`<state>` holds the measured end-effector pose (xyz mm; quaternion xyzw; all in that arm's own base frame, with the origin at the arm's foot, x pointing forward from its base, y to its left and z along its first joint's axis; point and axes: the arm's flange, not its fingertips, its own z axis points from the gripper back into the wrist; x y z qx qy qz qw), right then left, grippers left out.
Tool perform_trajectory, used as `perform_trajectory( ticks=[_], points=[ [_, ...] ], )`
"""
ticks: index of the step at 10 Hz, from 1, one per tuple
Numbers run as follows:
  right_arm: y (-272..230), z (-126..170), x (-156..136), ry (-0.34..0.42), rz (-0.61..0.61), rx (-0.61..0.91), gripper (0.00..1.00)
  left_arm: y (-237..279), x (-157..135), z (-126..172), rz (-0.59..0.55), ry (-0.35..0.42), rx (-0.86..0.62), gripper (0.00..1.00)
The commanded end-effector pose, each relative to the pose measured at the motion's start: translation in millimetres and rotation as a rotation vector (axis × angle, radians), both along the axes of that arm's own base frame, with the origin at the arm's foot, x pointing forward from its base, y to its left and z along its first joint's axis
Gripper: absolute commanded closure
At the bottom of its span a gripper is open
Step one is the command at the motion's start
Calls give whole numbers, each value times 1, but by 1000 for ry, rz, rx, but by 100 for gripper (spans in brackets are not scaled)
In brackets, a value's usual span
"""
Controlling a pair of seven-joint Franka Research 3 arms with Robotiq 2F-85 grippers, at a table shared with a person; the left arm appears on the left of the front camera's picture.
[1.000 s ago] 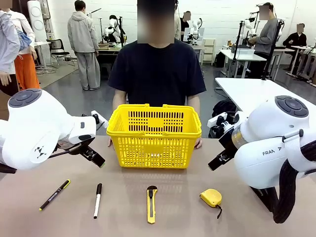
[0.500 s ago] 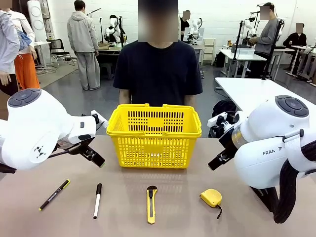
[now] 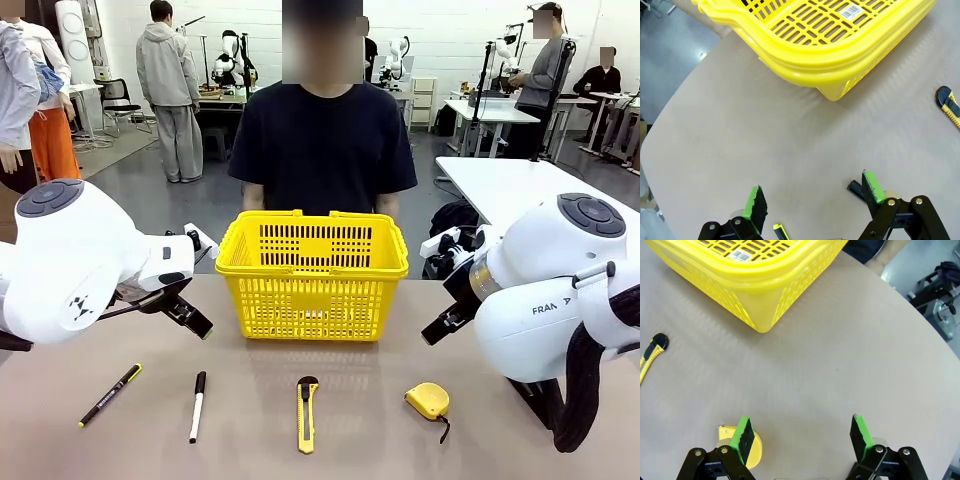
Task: Place the items the person wants into the basket.
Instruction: Pick up the item the person points to and place it in the Market Basket.
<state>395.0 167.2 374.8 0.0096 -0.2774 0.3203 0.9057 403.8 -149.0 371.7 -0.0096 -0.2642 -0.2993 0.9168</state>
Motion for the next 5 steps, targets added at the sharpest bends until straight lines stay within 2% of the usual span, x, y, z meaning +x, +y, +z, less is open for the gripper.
perform_trajectory(
  ticks=[1,3,4,5],
  points=[
    [0,0,0,0,-1,1,0,0,0,0,-1,0,0,0],
    [0,0,0,0,0,0,0,0,0,0,0,0,0,0],
    [0,24,-23,-73,2,-50,0,-1,-17,22,-26,-34,50,0],
    [0,66,-58,-145,11,-52,0,-3,-38,64,-18,-101,91,0]
  ],
)
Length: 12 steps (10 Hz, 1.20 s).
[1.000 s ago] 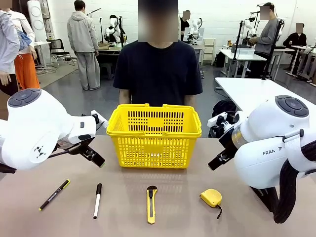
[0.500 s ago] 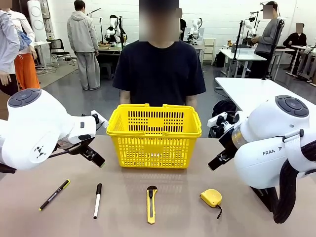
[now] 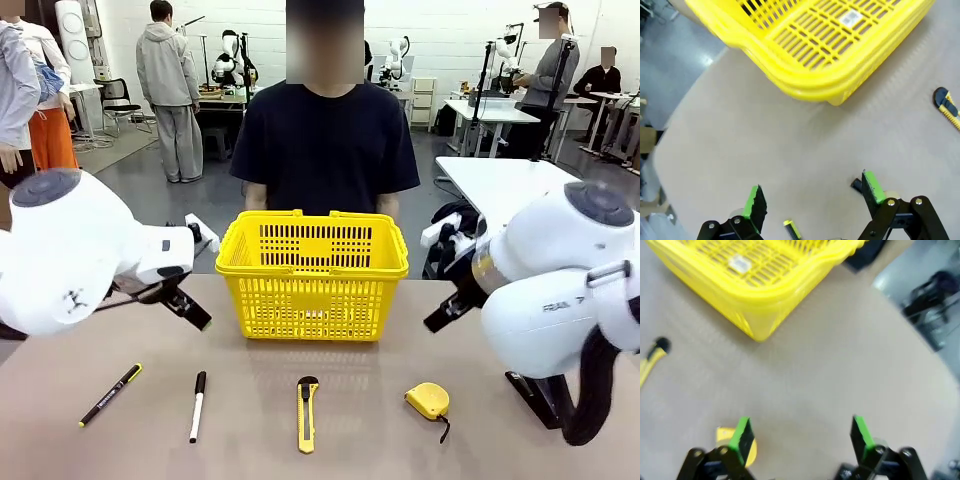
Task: Place the items the person wants into the basket.
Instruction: Pick up the item the person points to and place it in the Market Basket.
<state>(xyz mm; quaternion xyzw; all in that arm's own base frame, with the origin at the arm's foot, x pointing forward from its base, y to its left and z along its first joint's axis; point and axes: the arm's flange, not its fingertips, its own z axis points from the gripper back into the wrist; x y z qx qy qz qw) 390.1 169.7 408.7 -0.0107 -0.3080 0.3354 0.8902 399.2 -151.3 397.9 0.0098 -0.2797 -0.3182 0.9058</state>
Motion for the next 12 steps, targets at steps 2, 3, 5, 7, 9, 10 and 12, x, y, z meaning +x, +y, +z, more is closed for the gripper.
perform_trajectory(
  ticks=[2,3,5,7,9,10,12],
  points=[
    [-15,105,-102,-130,-22,-9,0,-3,-57,107,6,-111,84,0],
    [-21,139,-118,-141,-38,-21,0,0,-62,137,10,-119,92,0],
    [-29,191,-147,-152,-67,-44,0,6,-80,191,16,-181,70,0],
    [-21,207,-161,-108,-62,-97,0,7,-94,225,14,-229,67,0],
    [-17,209,-164,-51,-50,-127,0,5,-104,232,12,-227,89,0],
    [-18,208,-164,-60,-39,-130,0,4,-106,225,14,-205,108,0],
    [-26,210,-170,-90,-60,-109,0,7,-101,238,9,-244,64,0]
  ],
)
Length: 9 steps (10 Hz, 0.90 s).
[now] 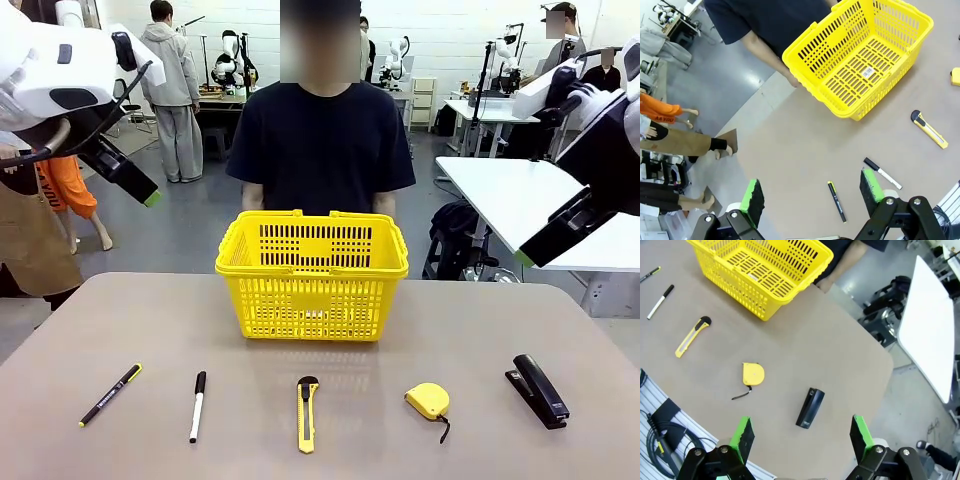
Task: Place the items the person wants into the basket.
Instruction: Pick up the item the person points to and place it in the Market Basket.
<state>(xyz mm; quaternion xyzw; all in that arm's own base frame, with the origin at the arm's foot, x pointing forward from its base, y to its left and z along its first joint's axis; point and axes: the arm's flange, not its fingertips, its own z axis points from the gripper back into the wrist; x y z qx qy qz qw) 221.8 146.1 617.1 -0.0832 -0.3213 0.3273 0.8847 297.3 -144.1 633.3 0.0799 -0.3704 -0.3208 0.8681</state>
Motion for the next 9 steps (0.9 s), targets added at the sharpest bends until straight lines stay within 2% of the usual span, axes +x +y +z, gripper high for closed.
perform_trajectory(
  ticks=[1,3,4,5,6,8,9],
  points=[
    [-2,1,-2,-15,-4,6,0,0,0,3,-1,-14,-8,0],
    [-1,2,-1,-5,-1,3,0,0,0,1,0,-3,-2,0],
    [-25,11,-5,76,141,164,0,28,-4,24,-188,183,-256,0],
    [-64,20,-6,109,261,340,0,69,4,40,-286,261,-431,0],
    [-101,18,-5,117,333,465,0,109,6,46,-325,292,-520,0],
    [-170,14,-17,93,304,693,0,179,-9,66,-239,224,-581,0],
    [-202,15,-32,71,307,744,0,205,-21,76,-221,198,-577,0]
  ],
)
